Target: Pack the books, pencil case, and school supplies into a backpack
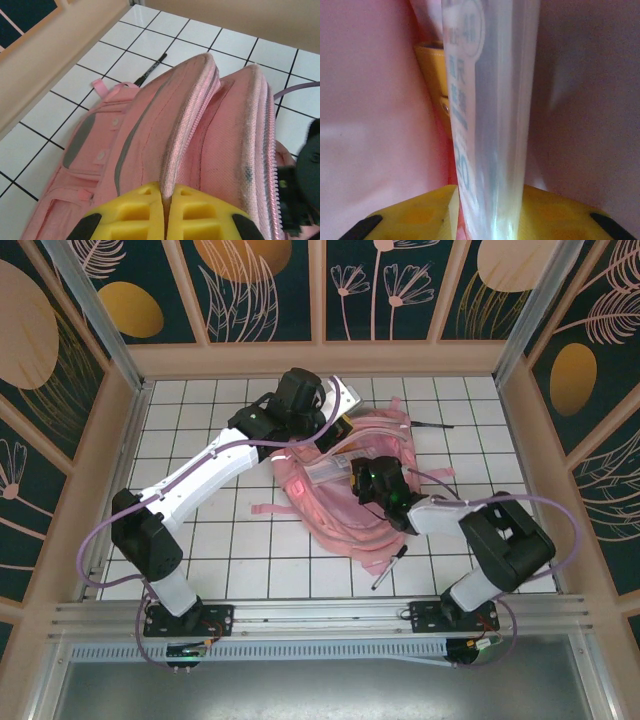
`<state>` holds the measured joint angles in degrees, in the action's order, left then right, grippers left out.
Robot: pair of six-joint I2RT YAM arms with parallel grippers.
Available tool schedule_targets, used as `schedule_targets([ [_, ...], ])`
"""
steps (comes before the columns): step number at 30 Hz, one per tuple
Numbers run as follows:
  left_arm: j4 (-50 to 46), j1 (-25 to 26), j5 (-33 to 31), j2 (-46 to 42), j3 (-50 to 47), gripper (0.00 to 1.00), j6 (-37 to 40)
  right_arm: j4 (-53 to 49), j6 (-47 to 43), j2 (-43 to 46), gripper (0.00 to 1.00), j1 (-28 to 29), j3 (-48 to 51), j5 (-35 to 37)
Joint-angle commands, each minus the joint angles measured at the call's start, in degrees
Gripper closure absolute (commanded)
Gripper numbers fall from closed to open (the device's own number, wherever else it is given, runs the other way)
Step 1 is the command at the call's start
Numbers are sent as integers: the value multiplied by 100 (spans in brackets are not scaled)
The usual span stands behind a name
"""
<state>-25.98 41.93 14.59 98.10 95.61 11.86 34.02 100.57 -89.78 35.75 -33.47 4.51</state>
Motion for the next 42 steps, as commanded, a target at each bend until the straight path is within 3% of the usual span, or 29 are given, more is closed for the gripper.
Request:
schedule_targets([
  [1,1040,12,408,-274,89,100,-55,1195,-183,-311,78,-16,-173,-75],
  [3,1029,16,438,-279,81,100,-29,1709,-428,-498,100,10,-237,-38],
  [8,1172,13,544,-344,13,100,-61,2834,-1255,-944,100,-68,-439,-82],
  [14,1234,14,584,-432,-33,100,-91,3326,-2856,-1560,100,-179,-994,-69],
  [22,1689,14,846,-498,-342,100,-411,3120,-1601,-2743,100,-194,-1655,486],
  [28,2024,16,989,-435,-543,100,-664,2385,-868,-2923,87,-97,-2351,433],
  [34,2008,-71,395,-399,-703,100,-554,-47,-681,-2033,51,-11,-2288,297],
  [37,2173,-167,369,-432,-919,100,-660,-1110,-662,-1491,39,-12,-2152,169],
  [42,2290,-266,352,-475,-1164,100,-700,-1857,-1105,-570,34,-51,-1594,-602],
])
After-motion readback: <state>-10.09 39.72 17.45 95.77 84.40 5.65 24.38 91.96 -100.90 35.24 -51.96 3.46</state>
